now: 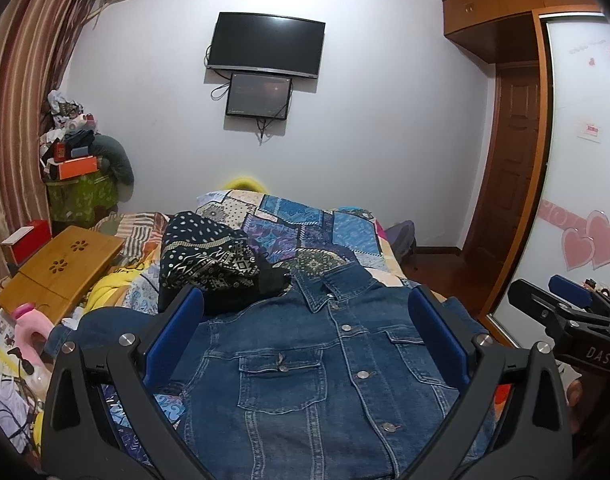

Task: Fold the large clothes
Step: 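Grasp the denim jacket sleeve with the left gripper and lift it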

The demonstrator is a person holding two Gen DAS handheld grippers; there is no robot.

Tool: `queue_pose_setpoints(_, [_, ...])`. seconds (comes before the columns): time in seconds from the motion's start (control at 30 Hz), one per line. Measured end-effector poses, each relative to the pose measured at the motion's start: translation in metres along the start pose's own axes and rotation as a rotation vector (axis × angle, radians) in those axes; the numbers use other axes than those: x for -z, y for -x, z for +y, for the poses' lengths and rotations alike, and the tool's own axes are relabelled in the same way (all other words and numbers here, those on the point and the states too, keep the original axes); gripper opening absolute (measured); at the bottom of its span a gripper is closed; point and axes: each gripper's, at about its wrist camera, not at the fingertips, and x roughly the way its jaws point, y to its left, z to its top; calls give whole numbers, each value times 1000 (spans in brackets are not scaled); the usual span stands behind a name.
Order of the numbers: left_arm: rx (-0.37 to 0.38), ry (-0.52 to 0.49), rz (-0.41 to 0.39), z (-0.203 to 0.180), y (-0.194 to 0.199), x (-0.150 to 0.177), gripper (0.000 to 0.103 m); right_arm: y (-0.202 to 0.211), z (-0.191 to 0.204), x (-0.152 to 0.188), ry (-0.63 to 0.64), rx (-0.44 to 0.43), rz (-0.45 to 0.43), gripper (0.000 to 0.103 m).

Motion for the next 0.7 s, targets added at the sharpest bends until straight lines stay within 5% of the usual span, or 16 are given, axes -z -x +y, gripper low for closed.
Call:
queue_pose_setpoints(0.33, [-148,45,25,45,-27,0,103,-26,-8,3,-20,5,70,103])
queue_pose_setpoints(0.7, [-401,168,83,161,-71,1,103,-74,-19,8,-72,23,207,103])
